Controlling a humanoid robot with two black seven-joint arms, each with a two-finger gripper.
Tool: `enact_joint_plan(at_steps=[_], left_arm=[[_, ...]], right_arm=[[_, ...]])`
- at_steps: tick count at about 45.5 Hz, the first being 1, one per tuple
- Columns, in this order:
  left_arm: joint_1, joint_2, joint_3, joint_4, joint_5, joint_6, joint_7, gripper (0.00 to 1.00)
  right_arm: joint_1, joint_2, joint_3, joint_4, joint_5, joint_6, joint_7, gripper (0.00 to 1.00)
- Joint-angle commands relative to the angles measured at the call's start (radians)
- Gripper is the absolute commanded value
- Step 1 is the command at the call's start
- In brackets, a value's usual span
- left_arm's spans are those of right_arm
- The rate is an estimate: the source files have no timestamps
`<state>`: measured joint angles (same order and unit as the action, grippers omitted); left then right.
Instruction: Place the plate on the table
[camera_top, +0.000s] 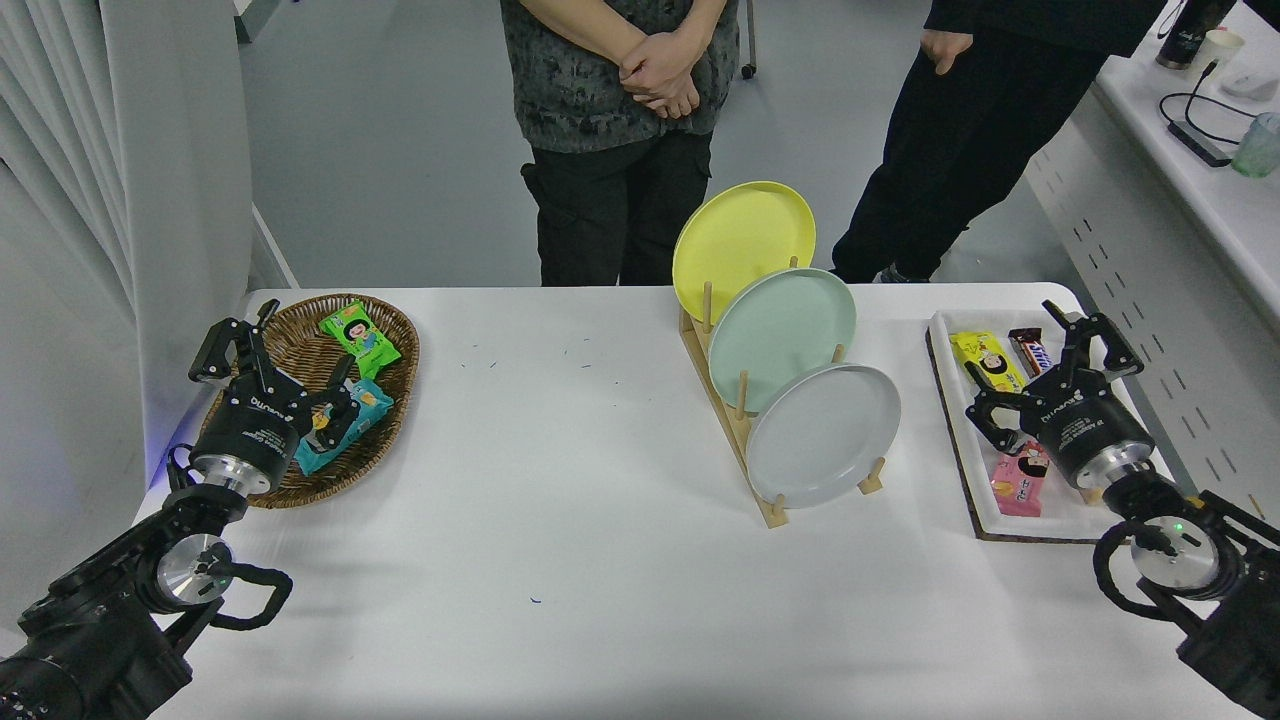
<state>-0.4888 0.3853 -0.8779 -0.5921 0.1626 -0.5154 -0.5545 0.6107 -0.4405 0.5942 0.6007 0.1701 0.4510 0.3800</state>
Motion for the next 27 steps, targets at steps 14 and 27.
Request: enact_joint_plan(at_steps=[14,27], left_arm=[[-0.001,0.001,0.004,0.000,0.000,0.000,-0.001,0.98],[-0.001,0.001,0.004,0.000,0.000,0.000,-0.001,0.98]], right_arm=[[0.004,0.000,-0.010,-0.002,-0.001,-0.003,0.000,1.00],[0.007,-0.024,-0.021,0.010,-0.003,0.006,-0.001,1.00]])
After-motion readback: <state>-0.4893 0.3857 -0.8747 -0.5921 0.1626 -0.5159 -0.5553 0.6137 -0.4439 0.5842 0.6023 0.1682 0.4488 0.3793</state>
